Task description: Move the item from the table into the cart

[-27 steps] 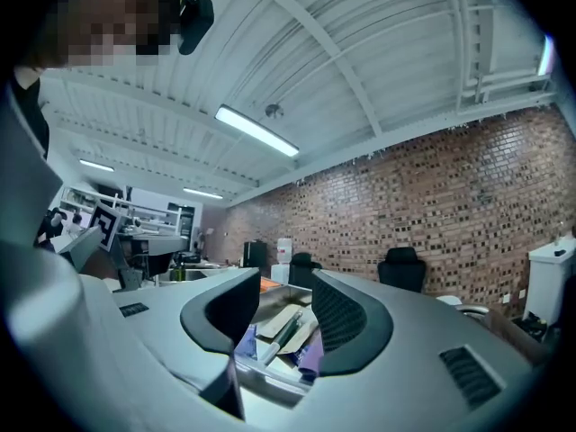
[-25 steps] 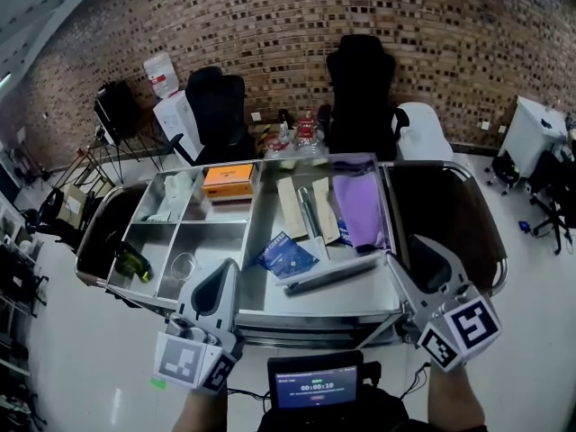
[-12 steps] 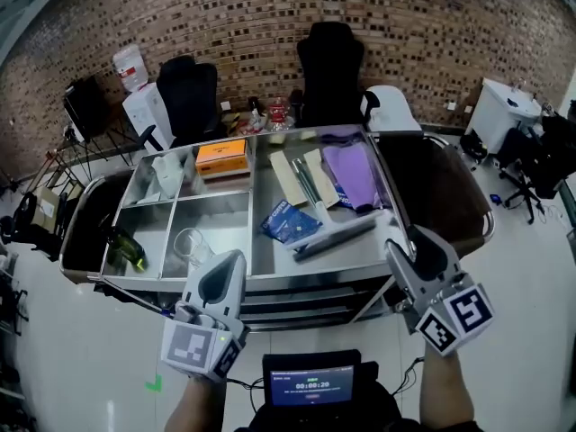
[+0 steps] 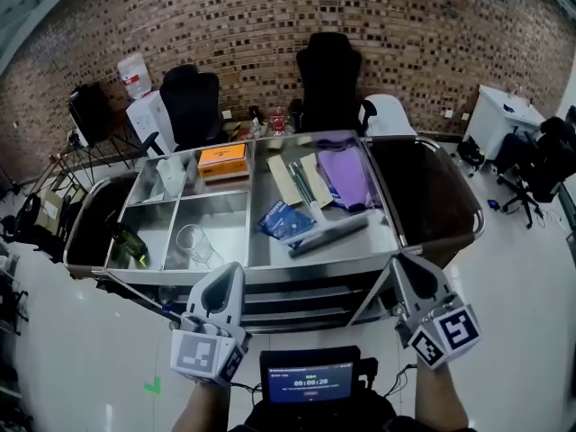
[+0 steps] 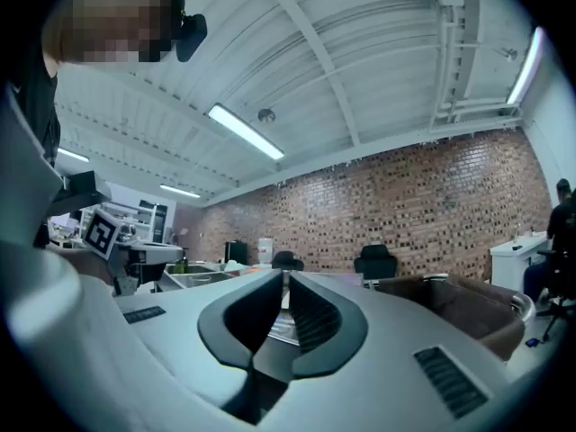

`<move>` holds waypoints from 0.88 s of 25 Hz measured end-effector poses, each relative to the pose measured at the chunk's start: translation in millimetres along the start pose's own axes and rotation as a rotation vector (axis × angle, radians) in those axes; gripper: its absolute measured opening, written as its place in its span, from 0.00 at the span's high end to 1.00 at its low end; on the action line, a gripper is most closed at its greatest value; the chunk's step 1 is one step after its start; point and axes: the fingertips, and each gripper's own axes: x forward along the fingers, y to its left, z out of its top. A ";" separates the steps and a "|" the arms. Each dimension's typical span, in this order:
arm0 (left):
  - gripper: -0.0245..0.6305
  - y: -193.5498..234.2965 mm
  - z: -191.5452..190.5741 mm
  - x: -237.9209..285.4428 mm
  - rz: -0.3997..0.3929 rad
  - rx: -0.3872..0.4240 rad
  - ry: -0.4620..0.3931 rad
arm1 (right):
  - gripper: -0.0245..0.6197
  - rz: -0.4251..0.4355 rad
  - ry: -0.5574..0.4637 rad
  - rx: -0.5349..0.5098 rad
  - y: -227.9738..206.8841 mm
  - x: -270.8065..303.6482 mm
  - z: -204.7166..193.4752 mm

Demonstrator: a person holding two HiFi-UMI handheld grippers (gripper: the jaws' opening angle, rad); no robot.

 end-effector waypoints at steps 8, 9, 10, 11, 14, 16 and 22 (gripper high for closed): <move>0.96 -23.8 -15.0 -12.1 0.003 -0.033 0.031 | 0.96 -0.034 -0.011 0.050 -2.8 -31.3 -12.7; 0.96 -25.7 -17.5 -13.6 -0.001 -0.035 0.035 | 0.96 -0.037 -0.011 0.054 -2.5 -33.2 -13.5; 0.96 -27.4 -20.0 -15.0 -0.005 -0.039 0.039 | 0.96 -0.040 -0.008 0.058 -2.3 -34.3 -15.1; 0.96 -28.4 -21.8 -16.4 -0.007 -0.042 0.042 | 0.96 -0.039 -0.002 0.060 -1.6 -34.4 -17.5; 0.96 -28.3 -22.0 -18.5 -0.003 -0.035 0.042 | 0.96 -0.032 0.007 0.063 0.8 -32.7 -21.6; 0.96 -27.7 -20.5 -17.4 -0.005 -0.031 0.038 | 0.96 -0.033 0.010 0.043 0.8 -31.4 -21.1; 0.96 -29.2 -23.9 -14.4 -0.016 -0.007 0.050 | 0.96 -0.045 0.000 0.069 -2.9 -31.0 -19.4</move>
